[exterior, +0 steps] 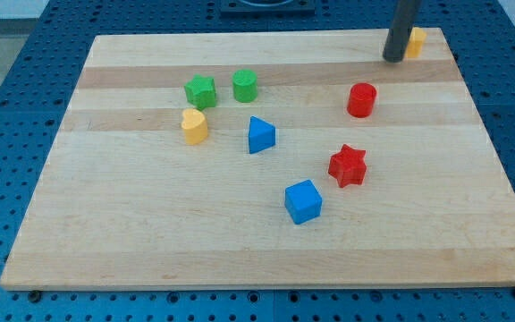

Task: Slide yellow heart to red circle

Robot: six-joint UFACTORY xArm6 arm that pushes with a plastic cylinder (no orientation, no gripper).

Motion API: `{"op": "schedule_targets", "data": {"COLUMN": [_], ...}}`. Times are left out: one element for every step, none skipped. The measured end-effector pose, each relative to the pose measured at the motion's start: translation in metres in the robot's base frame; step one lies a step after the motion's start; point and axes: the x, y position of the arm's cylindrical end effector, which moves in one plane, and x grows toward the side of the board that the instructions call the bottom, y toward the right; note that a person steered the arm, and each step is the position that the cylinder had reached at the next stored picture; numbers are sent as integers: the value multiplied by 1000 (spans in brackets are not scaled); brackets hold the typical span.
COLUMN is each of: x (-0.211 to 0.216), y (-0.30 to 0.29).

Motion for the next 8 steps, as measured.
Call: {"op": "schedule_targets", "data": {"x": [30, 47, 59, 73, 81, 83, 86, 87], "y": [-33, -72, -108, -143, -177, -218, -260, -298]}}
